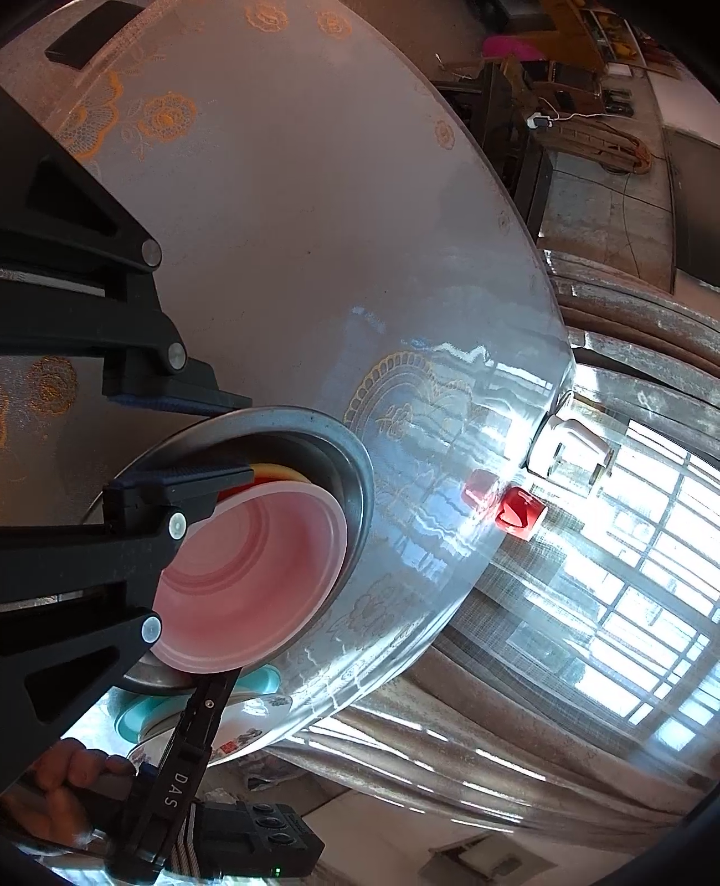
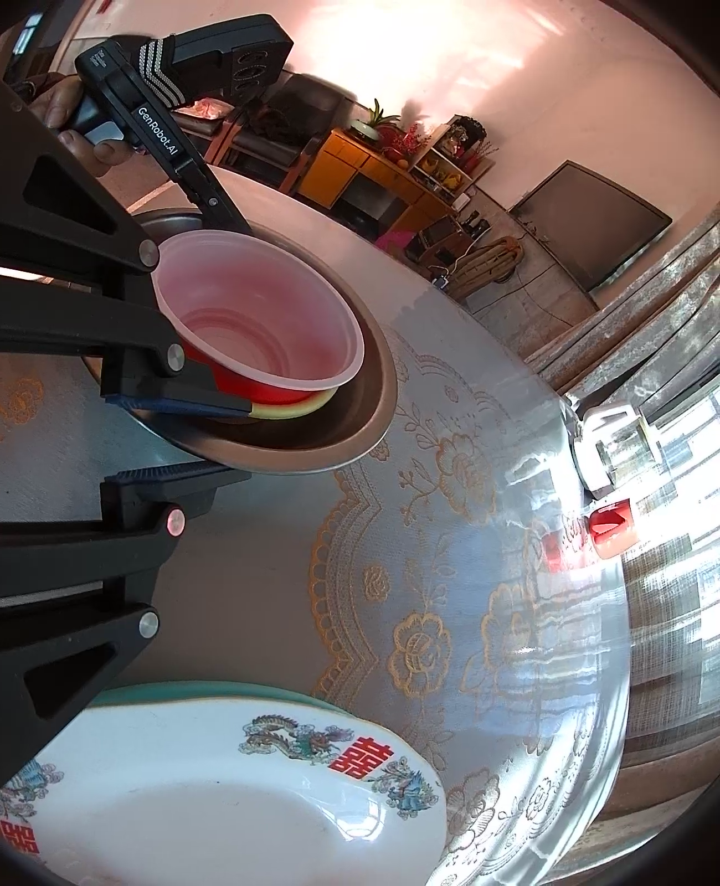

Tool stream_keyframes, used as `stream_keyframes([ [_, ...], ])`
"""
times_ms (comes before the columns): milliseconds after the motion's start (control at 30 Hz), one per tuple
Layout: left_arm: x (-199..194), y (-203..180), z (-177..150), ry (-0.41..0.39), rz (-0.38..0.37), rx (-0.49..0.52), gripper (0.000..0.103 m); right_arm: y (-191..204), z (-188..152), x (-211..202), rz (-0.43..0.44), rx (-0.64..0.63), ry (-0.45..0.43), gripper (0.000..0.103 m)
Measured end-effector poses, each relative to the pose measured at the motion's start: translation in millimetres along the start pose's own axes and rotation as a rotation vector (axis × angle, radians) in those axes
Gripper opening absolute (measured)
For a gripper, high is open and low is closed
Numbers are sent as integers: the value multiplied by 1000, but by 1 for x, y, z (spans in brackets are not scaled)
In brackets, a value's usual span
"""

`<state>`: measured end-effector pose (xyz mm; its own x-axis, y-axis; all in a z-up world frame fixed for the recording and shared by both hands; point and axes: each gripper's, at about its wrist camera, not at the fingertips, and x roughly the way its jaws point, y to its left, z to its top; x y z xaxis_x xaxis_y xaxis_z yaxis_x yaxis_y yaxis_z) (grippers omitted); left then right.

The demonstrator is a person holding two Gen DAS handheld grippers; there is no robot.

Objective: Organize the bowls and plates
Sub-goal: 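Grasp the steel bowl rim with the right gripper while the left gripper grips it, then lift the nested steel bowl and carry it over the plate stack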

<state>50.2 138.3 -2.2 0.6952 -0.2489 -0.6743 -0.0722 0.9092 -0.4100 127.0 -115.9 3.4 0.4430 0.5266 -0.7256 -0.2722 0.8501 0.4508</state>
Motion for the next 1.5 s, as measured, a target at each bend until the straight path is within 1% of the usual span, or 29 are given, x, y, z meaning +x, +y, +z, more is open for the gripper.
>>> stream_keyframes([
  [133,-6,-11,0,-11,2,26,17,-1,0,-11,14,9,-24,17],
  [333,-14,-32,5,-22,-18,63,18,-9,1,-33,38,24,-65,17],
  [633,-14,-71,14,-21,-80,133,18,-29,-1,-70,51,79,-136,17],
  [833,-10,-105,19,-19,-128,194,19,-46,-2,-100,38,117,-203,17],
  [933,-3,-122,20,2,-161,212,19,-57,-4,-116,30,140,-237,17],
  [1267,18,-190,13,48,-241,328,20,-99,-19,-162,-40,241,-333,17],
  [1400,28,-211,10,63,-261,361,21,-114,-21,-174,-68,281,-366,17],
  [1500,37,-221,8,84,-266,376,21,-126,-23,-177,-83,304,-375,18],
])
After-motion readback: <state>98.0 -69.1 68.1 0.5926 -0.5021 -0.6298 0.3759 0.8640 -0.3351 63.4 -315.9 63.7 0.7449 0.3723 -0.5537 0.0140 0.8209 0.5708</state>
